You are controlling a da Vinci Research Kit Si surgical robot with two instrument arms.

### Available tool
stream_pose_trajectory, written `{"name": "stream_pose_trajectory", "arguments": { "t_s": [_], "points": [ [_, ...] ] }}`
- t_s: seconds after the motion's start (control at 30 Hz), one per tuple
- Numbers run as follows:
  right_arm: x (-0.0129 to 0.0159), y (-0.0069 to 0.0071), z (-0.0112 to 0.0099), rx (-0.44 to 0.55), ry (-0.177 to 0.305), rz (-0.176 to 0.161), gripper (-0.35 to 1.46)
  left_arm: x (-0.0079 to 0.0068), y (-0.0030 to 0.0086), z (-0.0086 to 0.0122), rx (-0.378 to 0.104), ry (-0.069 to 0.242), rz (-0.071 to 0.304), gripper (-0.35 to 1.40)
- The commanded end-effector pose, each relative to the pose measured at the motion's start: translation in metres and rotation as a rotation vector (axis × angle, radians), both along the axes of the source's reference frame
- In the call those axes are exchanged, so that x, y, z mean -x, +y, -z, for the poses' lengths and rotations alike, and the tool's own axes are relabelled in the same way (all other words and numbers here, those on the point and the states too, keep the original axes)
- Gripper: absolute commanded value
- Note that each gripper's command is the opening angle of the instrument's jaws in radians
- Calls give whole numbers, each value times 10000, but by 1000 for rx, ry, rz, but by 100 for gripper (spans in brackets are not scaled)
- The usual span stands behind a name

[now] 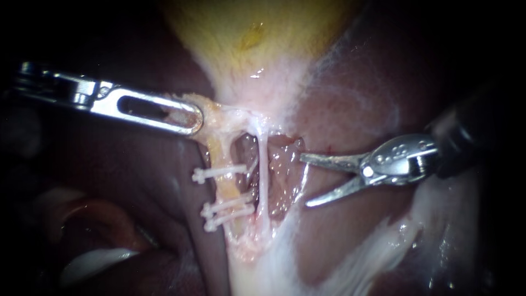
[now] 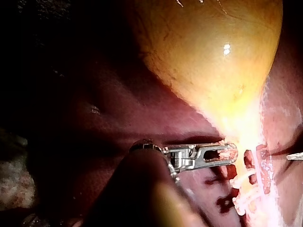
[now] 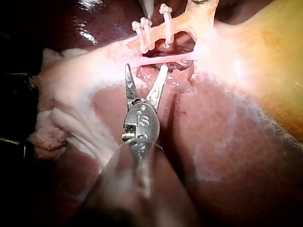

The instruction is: Go to the cutting position left tube

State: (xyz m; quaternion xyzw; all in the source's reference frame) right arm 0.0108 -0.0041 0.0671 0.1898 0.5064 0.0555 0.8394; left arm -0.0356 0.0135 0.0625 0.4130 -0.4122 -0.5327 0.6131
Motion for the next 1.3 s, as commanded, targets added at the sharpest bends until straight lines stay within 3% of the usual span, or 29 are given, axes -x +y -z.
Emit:
{"name": "stream_pose_trajectory", "arguments": {
  "t_s": [0.03,0.7,1.1,1.3],
  "points": [
    [-4,-2,-2,-7,1,4,144,0,0,0,0,0,0,-35],
    [-75,-47,-76,-118,-38,65,144,5,-4,1,2,3,4,-35],
    [-94,-50,-96,-146,-54,76,144,7,-5,2,3,6,7,-35],
    [-103,-48,-93,-226,2,62,144,8,-6,1,4,6,8,-35]
  ]
}}
